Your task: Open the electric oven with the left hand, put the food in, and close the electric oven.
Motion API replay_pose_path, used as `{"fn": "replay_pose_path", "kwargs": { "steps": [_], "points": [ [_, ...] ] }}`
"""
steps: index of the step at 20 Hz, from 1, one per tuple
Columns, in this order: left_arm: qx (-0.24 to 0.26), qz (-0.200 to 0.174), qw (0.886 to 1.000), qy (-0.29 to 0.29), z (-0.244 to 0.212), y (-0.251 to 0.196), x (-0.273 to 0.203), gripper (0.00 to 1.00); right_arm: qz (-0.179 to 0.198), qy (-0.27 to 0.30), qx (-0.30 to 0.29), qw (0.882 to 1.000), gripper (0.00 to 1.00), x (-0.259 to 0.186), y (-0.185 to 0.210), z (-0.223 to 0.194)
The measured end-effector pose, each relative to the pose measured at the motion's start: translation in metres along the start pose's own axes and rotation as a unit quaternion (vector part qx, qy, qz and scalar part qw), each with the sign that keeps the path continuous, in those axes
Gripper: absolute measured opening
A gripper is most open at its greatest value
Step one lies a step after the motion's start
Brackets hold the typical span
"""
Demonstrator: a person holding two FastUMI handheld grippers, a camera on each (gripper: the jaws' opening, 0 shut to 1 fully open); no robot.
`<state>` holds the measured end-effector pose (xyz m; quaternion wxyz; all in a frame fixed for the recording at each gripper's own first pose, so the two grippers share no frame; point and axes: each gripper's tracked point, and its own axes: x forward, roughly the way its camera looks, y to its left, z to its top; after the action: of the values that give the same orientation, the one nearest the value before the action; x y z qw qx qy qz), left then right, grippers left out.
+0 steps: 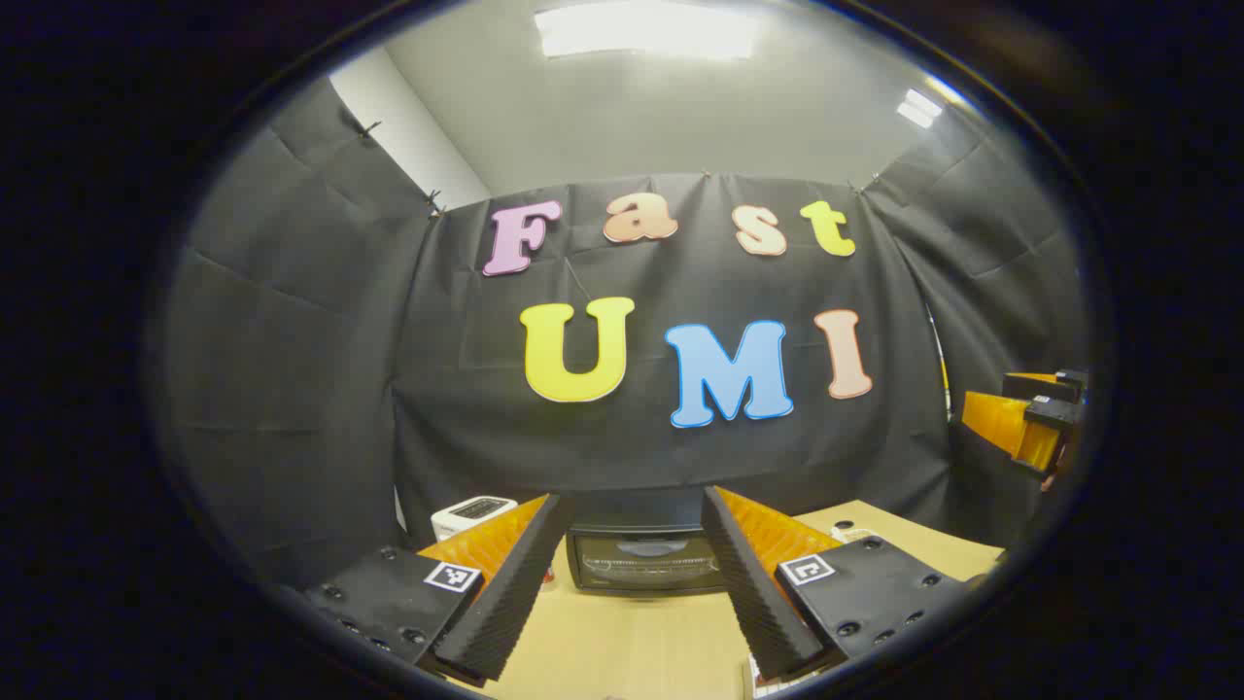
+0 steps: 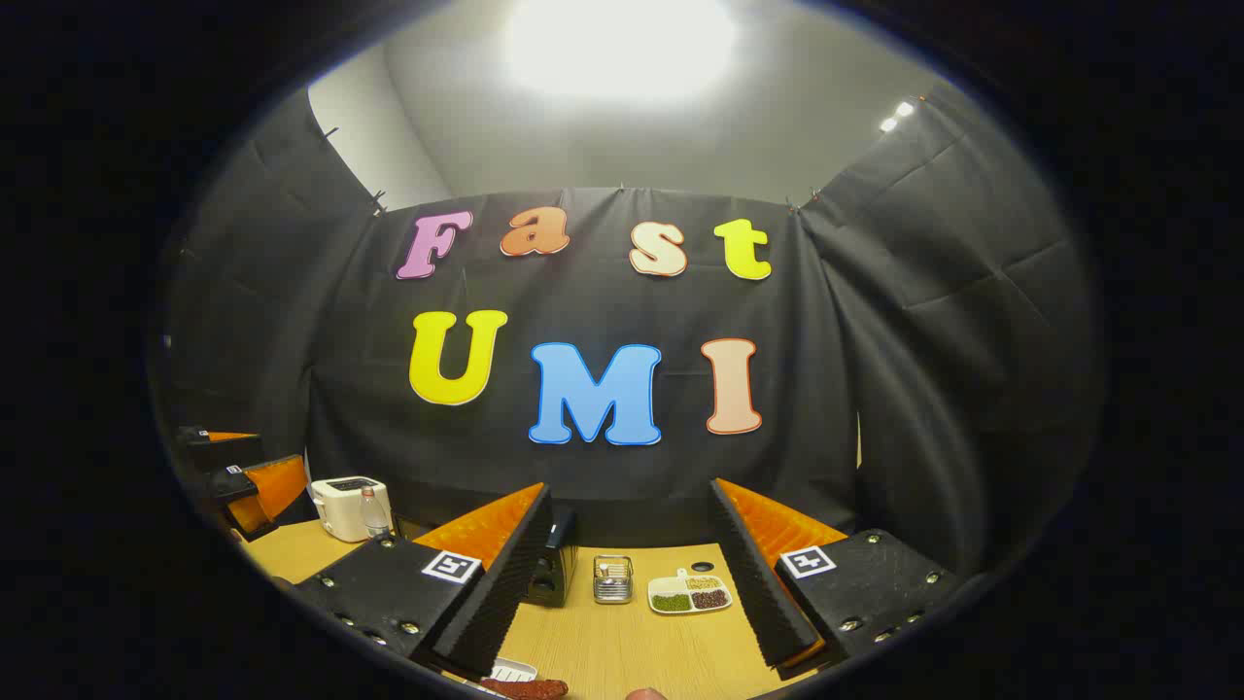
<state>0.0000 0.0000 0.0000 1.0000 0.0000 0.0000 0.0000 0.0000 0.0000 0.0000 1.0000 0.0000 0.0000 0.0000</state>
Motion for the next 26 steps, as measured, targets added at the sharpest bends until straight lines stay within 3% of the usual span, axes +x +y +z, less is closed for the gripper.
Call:
{"fn": "replay_pose_path", "kwargs": {
  "steps": [3,5,6,9,10,14,15,19,25,26],
  "points": [
    [0.003,0.003,1.000,0.002,0.000,0.003,-0.004,1.00,0.003,0.002,0.005,1.000,0.96,-0.001,0.001,-0.001],
    [0.005,0.003,1.000,0.004,0.000,0.003,-0.006,0.91,0.007,0.003,0.006,1.000,0.96,-0.002,0.003,-0.003],
    [0.007,0.003,1.000,0.004,0.000,0.004,-0.005,0.96,0.008,0.003,0.005,1.000,0.96,-0.001,0.003,-0.004],
    [0.015,0.007,1.000,0.001,0.003,0.007,-0.007,1.00,0.012,0.004,0.004,1.000,0.96,-0.003,0.003,-0.004],
    [0.013,0.008,1.000,0.000,0.004,0.005,-0.008,0.96,0.012,0.004,0.005,1.000,0.96,-0.004,0.003,-0.004],
    [0.015,0.008,1.000,-0.004,0.009,-0.001,-0.011,0.96,0.018,0.004,0.003,1.000,0.97,-0.004,0.003,-0.006],
    [0.015,0.008,1.000,-0.006,0.011,-0.004,-0.012,0.91,0.020,0.004,0.001,1.000,0.97,-0.004,0.002,-0.007],
    [0.011,0.012,1.000,-0.005,0.010,-0.013,-0.015,1.00,0.030,0.001,0.004,1.000,0.96,-0.004,-0.001,-0.008],
    [0.008,0.029,0.999,-0.011,0.011,-0.025,0.004,1.00,0.060,0.011,0.010,0.998,0.96,-0.006,-0.004,-0.023],
    [0.007,0.031,0.999,-0.010,0.009,-0.024,0.010,0.96,0.065,0.011,0.010,0.998,0.96,-0.007,-0.005,-0.025]
  ]
}}
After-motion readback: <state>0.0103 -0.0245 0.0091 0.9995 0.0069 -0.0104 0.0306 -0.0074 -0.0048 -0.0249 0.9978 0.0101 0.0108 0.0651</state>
